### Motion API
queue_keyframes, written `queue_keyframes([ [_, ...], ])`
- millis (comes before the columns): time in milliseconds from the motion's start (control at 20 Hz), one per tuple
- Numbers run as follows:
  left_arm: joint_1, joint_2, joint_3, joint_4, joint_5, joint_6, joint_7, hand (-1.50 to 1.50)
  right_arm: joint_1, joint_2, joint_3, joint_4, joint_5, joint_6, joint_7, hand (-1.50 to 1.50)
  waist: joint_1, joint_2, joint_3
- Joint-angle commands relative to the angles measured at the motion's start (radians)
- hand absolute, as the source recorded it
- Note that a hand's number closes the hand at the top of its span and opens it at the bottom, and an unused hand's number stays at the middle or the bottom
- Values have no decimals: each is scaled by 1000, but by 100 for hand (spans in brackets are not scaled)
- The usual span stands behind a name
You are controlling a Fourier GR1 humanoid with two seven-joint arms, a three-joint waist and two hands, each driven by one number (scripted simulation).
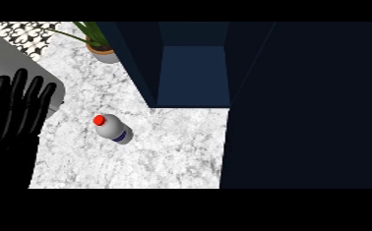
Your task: Pick up the bottled water, place it into the cabinet and close the cabinet
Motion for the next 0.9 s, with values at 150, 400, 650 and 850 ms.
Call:
queue_keyframes([
  [150,66,-40,-51,-225,70,80,228,-150,101,-24,61,-194,-82,41,154,-150,-5,0,2],
  [400,172,-50,-96,-387,46,106,302,-150,95,-7,123,-286,-14,-3,247,-150,0,1,2],
  [650,112,-64,-138,-391,-15,168,360,-150,88,12,183,-312,39,-37,275,-150,-3,0,2],
  [850,169,-44,-154,-469,-21,179,422,-150,100,33,253,-309,86,-71,274,-150,0,-3,2],
])
